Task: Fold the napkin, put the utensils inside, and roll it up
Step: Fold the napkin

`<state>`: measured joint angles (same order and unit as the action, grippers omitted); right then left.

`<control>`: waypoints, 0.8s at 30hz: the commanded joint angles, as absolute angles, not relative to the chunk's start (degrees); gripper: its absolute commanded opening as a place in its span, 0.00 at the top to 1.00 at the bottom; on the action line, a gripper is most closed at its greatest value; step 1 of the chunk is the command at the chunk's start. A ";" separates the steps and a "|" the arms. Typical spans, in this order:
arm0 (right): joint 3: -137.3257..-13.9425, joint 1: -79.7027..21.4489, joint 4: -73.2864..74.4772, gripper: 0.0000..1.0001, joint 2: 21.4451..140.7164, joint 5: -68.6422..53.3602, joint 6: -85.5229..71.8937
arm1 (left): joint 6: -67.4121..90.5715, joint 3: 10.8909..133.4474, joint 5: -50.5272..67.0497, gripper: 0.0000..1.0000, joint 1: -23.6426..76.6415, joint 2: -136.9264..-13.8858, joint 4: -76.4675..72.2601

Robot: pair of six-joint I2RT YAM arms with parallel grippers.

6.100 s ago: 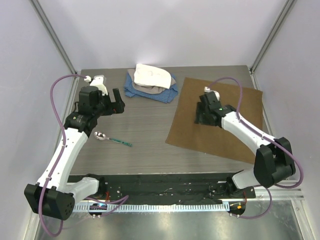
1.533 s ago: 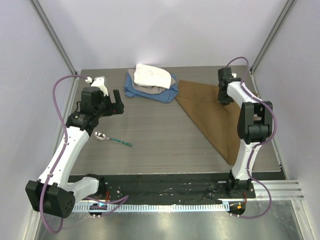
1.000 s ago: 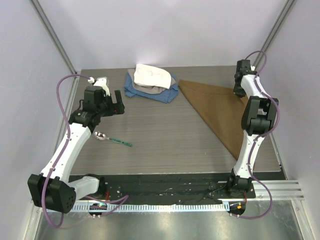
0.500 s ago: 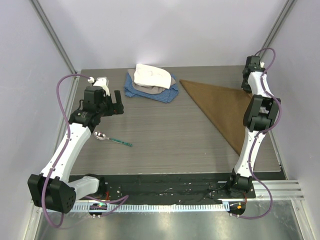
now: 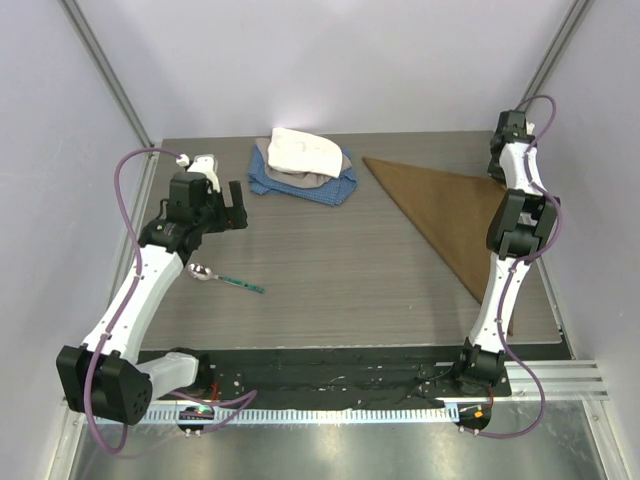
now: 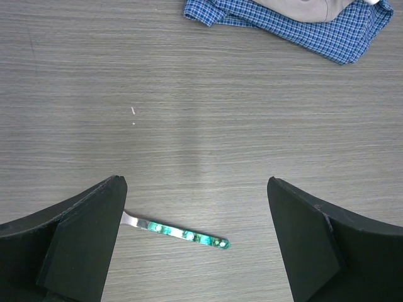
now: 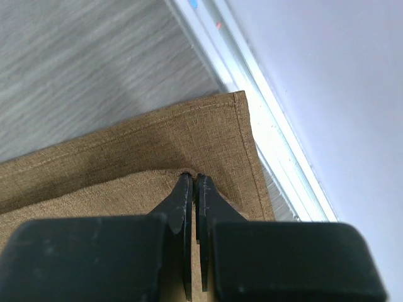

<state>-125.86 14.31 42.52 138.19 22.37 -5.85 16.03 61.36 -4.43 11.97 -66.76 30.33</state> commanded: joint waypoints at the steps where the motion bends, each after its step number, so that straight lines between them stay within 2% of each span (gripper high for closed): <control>1: -130.34 14.94 41.66 0.99 138.78 22.15 -5.53 | 15.38 61.35 -5.27 0.00 11.95 -67.06 28.21; 24: -134.30 16.87 39.55 0.99 139.83 17.23 -8.88 | 15.47 61.43 -4.92 0.00 12.04 -67.76 28.30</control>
